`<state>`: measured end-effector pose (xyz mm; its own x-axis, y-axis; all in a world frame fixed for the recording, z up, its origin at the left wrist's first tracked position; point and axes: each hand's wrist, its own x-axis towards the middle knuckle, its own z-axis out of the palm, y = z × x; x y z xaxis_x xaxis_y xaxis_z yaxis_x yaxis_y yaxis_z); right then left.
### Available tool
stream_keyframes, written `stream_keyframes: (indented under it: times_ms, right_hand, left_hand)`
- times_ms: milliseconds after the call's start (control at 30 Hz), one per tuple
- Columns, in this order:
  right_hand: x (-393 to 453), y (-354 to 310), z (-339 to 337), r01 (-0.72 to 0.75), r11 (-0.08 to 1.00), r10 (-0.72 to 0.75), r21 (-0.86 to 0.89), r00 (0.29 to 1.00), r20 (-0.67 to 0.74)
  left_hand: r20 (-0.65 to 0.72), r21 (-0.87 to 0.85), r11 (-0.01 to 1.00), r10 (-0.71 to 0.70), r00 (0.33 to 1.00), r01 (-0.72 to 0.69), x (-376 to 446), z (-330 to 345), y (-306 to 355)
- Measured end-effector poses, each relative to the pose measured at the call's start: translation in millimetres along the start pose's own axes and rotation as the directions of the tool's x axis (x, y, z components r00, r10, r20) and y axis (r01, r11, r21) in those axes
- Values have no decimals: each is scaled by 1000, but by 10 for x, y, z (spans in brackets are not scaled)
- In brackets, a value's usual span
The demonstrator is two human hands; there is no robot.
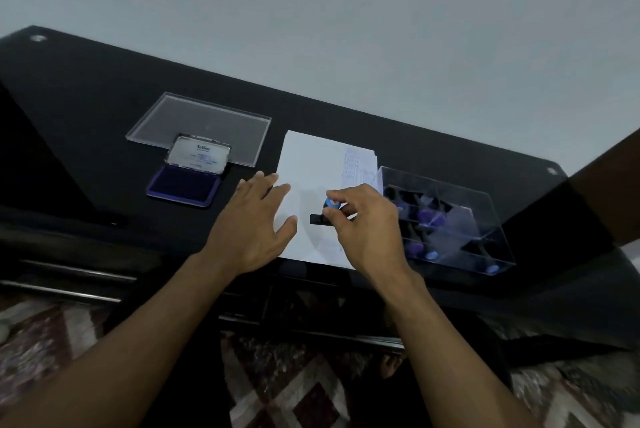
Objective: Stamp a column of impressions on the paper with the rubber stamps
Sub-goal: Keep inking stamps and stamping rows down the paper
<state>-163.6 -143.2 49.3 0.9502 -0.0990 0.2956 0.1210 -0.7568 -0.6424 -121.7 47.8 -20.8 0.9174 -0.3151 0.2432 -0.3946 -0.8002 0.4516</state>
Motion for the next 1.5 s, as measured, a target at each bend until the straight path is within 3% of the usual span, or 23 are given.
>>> stream_keyframes:
  times_ms: [500, 1500]
  right_hand:
    - [-74, 200, -178, -35, 997, 37, -73, 999, 31]
    - [-24, 236, -3, -59, 993, 68, -104, 994, 85]
  left_hand:
    - [108, 44, 999, 5, 994, -10, 107, 257, 163]
    - [152, 144, 988, 36, 988, -58, 128, 368, 29]
